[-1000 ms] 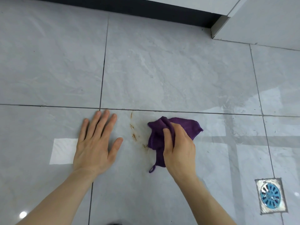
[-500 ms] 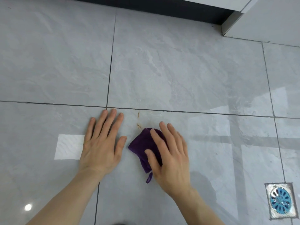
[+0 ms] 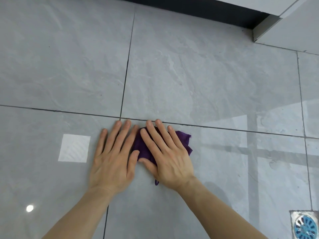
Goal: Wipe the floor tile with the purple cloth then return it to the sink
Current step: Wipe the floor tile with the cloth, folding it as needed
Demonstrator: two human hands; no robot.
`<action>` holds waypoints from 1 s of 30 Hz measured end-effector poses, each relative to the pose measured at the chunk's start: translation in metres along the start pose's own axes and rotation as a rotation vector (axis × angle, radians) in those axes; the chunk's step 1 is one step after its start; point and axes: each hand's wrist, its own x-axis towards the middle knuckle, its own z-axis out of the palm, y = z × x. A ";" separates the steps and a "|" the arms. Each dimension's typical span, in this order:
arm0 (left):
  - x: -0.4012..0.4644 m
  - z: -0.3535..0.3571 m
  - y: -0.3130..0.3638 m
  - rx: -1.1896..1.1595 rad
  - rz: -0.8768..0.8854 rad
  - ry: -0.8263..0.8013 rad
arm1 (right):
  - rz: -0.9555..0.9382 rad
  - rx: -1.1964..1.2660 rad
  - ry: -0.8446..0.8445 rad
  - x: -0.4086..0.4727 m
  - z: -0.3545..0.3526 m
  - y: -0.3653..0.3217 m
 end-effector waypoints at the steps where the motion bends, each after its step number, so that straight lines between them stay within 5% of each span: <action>1: -0.001 0.000 0.000 0.003 -0.004 0.001 | -0.036 -0.019 -0.010 0.007 -0.001 0.002; 7: -0.008 -0.002 -0.001 0.011 -0.035 -0.013 | -0.164 -0.010 -0.045 0.031 0.001 0.008; 30: -0.012 -0.003 0.002 0.007 -0.043 -0.037 | 0.582 -0.010 0.201 0.024 0.004 0.038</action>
